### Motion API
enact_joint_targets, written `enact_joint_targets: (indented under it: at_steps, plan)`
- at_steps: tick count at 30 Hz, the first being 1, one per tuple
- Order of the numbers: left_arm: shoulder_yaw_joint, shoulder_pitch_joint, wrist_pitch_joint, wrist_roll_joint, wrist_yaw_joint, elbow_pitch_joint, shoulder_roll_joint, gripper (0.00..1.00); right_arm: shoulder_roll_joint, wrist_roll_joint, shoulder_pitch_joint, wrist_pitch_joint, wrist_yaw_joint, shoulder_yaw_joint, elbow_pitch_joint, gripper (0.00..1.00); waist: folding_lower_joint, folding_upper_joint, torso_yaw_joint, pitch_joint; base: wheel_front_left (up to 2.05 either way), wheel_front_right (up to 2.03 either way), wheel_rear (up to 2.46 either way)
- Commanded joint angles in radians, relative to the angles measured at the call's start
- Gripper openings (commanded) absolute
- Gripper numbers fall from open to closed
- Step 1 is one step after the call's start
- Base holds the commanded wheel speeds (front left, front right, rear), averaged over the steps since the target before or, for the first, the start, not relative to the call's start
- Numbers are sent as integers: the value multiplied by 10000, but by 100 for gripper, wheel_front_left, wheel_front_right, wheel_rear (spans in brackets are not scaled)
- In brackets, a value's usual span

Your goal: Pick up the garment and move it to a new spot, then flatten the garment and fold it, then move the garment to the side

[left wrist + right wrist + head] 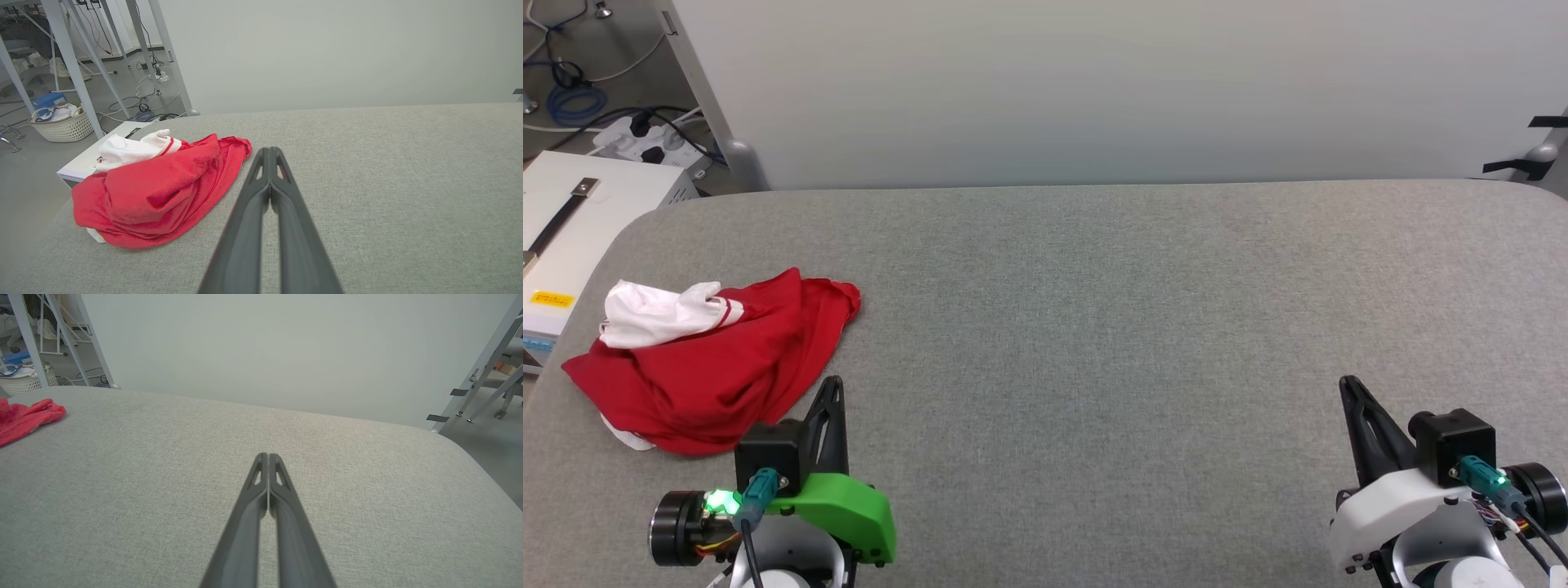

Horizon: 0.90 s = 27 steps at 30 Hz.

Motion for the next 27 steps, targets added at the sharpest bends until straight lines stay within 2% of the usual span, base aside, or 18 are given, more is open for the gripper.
enact_joint_targets:
  at_steps: [1, 27]
  plan:
    - [1, -142, -7, 97, 41, -22, -47, 0, -8, -97, -166, 28, -6, -18, -43, 0, 0, 0, 0, 0, 0, 0, 0]
    - [1, -142, -7, 97, 41, -22, -47, 0, -8, -97, -166, 28, -6, -18, -43, 0, 0, 0, 0, 0, 0, 0, 0]
